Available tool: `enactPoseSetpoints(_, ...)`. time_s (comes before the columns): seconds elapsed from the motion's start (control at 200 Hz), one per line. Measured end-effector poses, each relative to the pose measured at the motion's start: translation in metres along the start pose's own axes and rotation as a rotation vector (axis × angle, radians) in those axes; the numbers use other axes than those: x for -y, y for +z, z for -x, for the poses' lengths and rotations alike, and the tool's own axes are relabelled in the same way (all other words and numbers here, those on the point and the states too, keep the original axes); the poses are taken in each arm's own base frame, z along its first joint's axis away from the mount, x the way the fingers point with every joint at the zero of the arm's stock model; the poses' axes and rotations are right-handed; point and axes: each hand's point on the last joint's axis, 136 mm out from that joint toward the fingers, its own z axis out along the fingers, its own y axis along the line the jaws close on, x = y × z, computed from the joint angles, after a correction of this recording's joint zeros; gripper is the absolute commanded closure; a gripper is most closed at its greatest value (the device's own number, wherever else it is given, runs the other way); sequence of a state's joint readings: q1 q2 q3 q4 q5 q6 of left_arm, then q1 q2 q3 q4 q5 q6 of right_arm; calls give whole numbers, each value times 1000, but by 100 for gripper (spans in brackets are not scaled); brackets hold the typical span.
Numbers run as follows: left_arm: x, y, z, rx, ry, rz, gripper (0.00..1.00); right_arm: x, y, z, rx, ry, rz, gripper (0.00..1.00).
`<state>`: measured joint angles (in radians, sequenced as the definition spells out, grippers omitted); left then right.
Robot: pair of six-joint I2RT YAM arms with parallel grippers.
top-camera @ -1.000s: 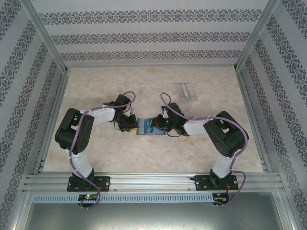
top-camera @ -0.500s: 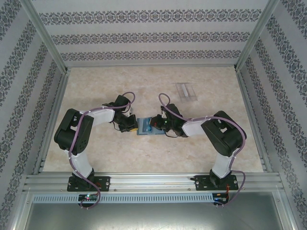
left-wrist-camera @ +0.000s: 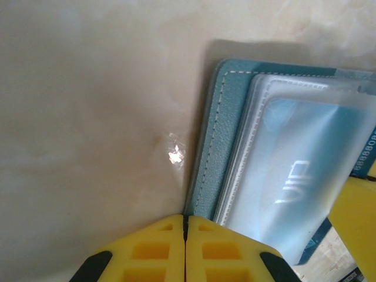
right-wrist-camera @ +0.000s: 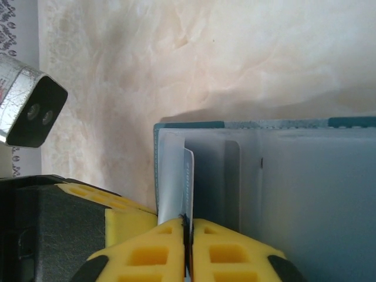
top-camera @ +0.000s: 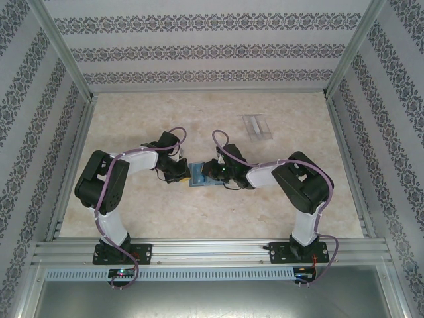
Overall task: Put the credit cards into the card holder
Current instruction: Insert the credit card into the card slot.
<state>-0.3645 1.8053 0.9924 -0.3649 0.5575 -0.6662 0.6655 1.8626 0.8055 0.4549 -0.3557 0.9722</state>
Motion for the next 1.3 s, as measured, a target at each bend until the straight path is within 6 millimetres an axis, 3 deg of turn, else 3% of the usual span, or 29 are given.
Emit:
enactPoseSetpoints(0.215,0,0,0,0,0,0,92,6,-10,-3,-15,-36,-58,75)
enactPoseSetpoints(0.43,0,0,0,0,3,0,92,11,-17,-7,-30,-54,-94,74)
enactPoseSetpoints(0.684,0,-1,0,2,4,0,94,13,-16,-8,-36,-62,-99,91)
enactPoseSetpoints(0.869,0,-1,0,2,4,0,94,13,-11,-7,-43,-66,-102,92)
enactPoseSetpoints(1.019,0,-1,0,2,4,0,94,10,-7,-5,-42,-71,-96,100)
enactPoseSetpoints(1.299,0,-1,0,2,4,0,94,2,-3,-10,-56,-88,-78,100)
